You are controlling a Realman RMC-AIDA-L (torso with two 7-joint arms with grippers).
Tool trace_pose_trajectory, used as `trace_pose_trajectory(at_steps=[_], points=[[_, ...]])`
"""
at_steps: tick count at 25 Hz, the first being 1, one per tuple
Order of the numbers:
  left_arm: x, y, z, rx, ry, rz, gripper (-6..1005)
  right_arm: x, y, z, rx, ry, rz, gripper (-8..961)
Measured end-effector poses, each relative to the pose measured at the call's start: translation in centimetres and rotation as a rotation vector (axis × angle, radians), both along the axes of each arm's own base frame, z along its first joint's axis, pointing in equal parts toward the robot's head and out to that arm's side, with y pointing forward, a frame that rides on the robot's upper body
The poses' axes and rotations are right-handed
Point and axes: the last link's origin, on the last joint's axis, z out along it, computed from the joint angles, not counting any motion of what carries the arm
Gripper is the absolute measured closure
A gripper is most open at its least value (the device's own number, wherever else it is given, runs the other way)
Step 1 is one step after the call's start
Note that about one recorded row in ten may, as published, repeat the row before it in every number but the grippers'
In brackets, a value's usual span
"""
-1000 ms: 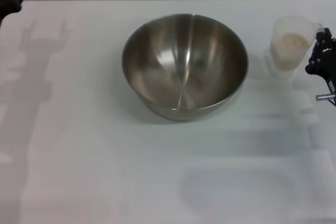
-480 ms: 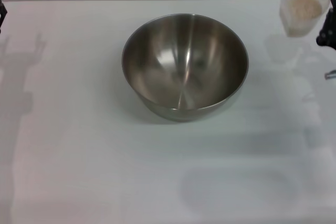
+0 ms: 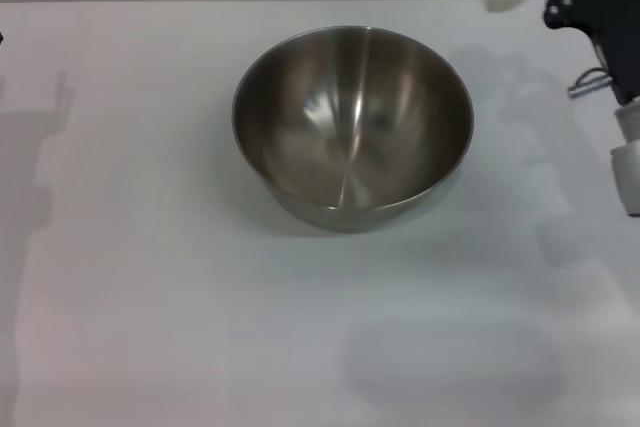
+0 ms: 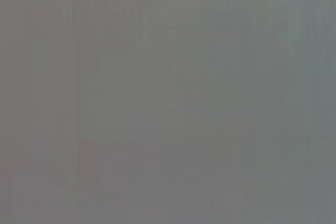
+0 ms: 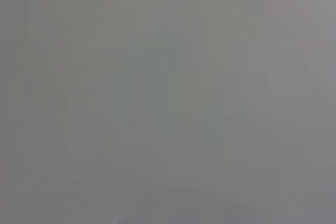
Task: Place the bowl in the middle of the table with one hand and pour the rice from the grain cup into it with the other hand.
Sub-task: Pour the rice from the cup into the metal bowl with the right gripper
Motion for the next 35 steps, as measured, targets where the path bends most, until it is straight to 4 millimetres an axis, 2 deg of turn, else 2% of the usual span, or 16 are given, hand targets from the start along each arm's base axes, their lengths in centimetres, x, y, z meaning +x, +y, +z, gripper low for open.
trace_pose_trajectory(at_steps=[3, 7, 13, 24, 35], points=[[0.0, 0.0, 0.0, 0.002, -0.001, -0.001, 193, -1.1, 0.9, 0.1, -0.006, -0.044, 0.053, 948], [0.0, 0.0, 0.0, 0.002, -0.001, -0.001, 193, -1.6, 1.3, 0.1, 0.007, -0.089, 0.076, 948], [0.1, 0.1, 0.1, 0.004, -0.002, -0.005, 193, -2.6, 1.4, -0.5, 0.089, -0.293, 0.125, 949], [0.8, 0.6, 0.3, 0.011, -0.005, -0.024, 193, -4.2, 2.1, -1.0, 0.135, -0.402, 0.186, 949], [0.9, 0.8, 0.4, 0.019, -0.008, -0.029, 193, -5.3, 1.2, -2.4, 0.267, -0.665, 0.283, 948]])
